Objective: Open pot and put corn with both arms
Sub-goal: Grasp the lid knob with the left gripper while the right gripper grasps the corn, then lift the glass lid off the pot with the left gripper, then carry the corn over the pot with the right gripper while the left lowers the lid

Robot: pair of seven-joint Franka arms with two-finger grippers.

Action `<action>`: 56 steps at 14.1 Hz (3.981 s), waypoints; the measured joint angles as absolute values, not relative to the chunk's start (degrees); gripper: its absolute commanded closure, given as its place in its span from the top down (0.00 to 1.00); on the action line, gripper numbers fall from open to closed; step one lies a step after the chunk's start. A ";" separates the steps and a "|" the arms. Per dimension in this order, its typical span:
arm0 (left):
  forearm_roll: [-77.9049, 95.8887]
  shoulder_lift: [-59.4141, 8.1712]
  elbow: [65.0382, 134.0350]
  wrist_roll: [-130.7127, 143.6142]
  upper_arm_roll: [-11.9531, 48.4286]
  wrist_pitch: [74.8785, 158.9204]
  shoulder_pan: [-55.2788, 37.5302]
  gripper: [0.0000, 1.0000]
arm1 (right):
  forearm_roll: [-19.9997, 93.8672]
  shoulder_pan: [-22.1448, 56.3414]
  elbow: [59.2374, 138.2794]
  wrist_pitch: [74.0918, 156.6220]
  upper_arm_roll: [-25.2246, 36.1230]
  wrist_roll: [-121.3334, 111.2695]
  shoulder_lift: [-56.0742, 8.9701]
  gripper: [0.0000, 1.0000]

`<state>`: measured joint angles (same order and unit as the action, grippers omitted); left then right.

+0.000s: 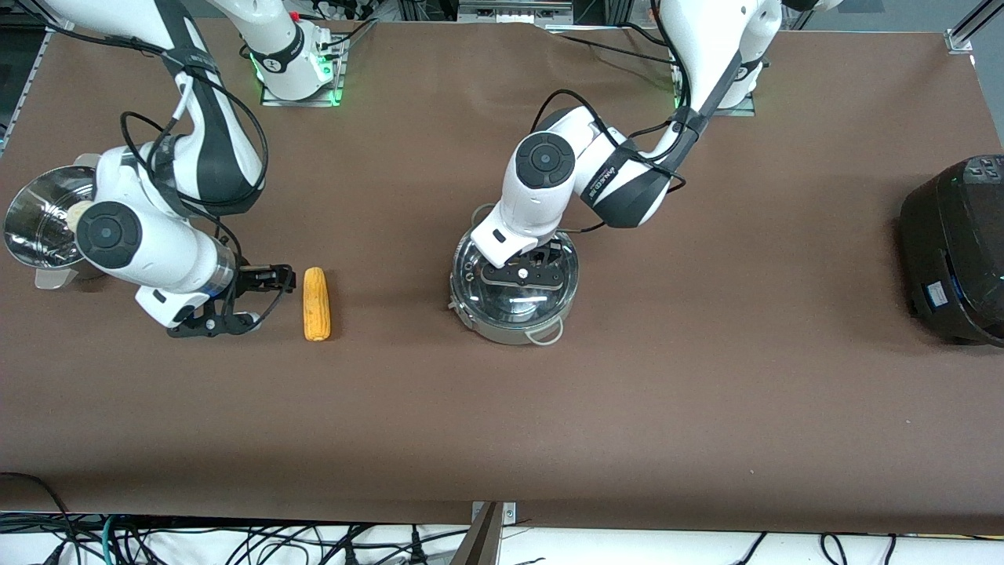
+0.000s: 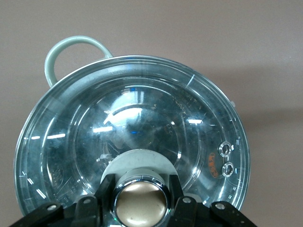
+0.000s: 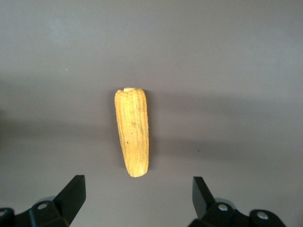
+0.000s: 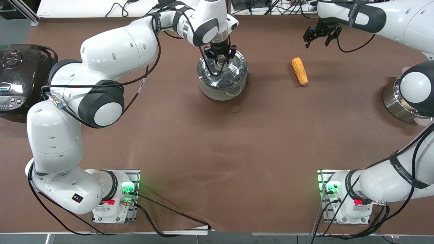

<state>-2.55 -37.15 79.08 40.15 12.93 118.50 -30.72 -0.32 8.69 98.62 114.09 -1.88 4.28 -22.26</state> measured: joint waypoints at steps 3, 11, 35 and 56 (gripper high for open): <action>-2.56 -37.16 79.03 42.47 12.92 118.53 -30.78 0.19 | -0.26 8.71 104.06 121.06 -2.04 4.28 -22.79 1.00; -2.56 -34.36 74.81 50.10 12.72 111.30 -30.54 0.19 | -0.20 9.73 107.64 131.78 -2.49 5.52 -28.51 0.91; -2.60 -20.91 80.17 -15.74 11.95 88.78 6.89 0.19 | -0.20 12.52 93.04 116.97 -2.79 5.63 -28.23 0.25; -2.60 -22.51 119.12 -7.23 12.00 133.74 12.09 0.21 | 3.57 40.74 68.84 113.48 -3.40 49.17 -40.99 0.27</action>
<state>-2.60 -22.51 119.12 -7.23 12.00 133.74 12.09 3.57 40.74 68.84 113.48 -3.40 49.17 -40.99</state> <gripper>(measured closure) 0.489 0.736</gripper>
